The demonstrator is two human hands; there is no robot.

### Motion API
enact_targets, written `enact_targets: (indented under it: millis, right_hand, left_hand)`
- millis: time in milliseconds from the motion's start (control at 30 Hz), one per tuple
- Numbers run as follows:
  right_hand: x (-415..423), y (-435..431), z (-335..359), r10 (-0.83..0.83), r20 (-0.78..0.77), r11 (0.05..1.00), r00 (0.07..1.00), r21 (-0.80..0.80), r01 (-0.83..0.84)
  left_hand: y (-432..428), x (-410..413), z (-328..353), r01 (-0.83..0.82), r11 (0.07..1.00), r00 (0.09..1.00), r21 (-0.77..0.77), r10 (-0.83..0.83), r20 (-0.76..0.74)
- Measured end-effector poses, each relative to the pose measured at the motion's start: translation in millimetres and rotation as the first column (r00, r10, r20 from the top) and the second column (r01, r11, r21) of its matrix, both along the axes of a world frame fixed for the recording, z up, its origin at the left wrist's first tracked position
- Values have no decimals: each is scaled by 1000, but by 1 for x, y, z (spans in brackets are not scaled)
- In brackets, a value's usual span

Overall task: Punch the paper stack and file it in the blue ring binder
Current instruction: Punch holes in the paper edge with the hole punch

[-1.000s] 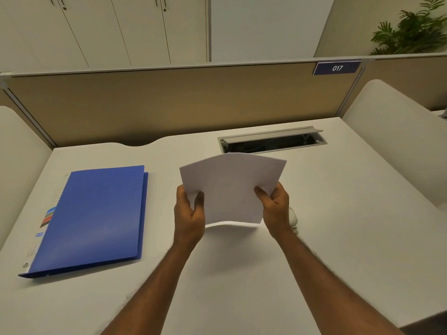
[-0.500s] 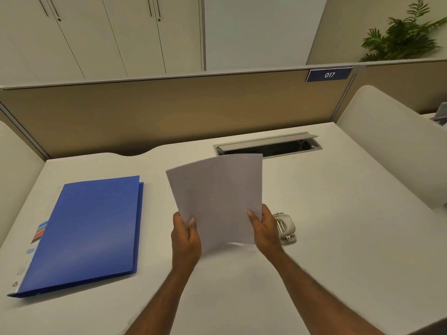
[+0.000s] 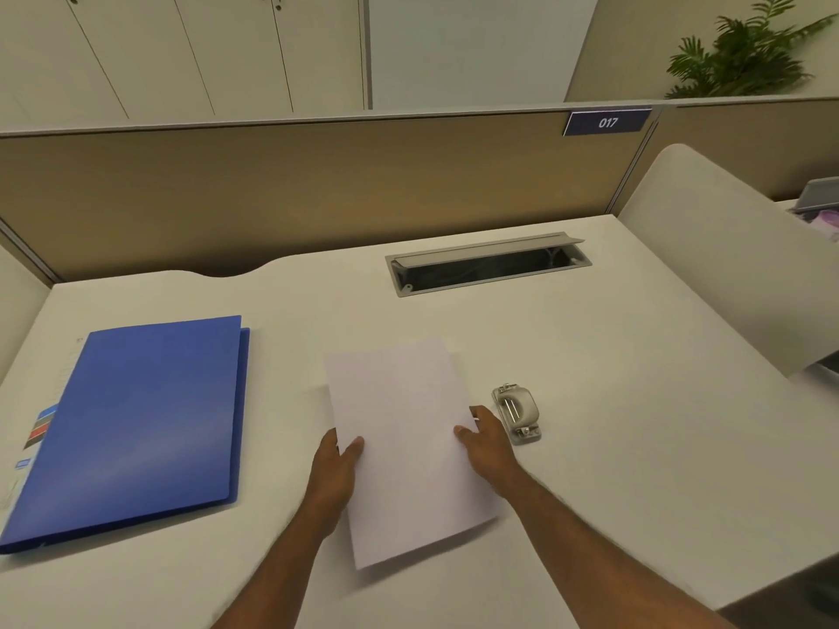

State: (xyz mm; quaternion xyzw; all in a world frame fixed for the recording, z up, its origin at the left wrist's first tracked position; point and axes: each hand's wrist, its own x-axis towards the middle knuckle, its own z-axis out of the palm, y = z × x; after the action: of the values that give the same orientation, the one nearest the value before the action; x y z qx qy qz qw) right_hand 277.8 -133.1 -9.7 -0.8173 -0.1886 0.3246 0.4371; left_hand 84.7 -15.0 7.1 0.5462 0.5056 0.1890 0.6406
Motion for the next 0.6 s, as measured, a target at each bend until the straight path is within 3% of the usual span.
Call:
enact_targets:
  millis: [200,400,500,600]
  right_hand:
    - [0,-5,-6,68,61,993,996,-96,-62]
    - [12,-24,11,168,350,976,922,-188,-106]
    - [26,-33,28,43,536,995,843,-101,14]
    - [53,-41,35,-164,545,983,822,23,181]
  left_hand:
    - [-14,8,-11,8,999,997,39,-5,-72]
    - [-10,10,-15,38,998,997,59,-34,-66]
    - [-8,14,-19,56,996,996,66,-52,-66]
    - [-6,20,-21,62,996,997,64,-59,-56]
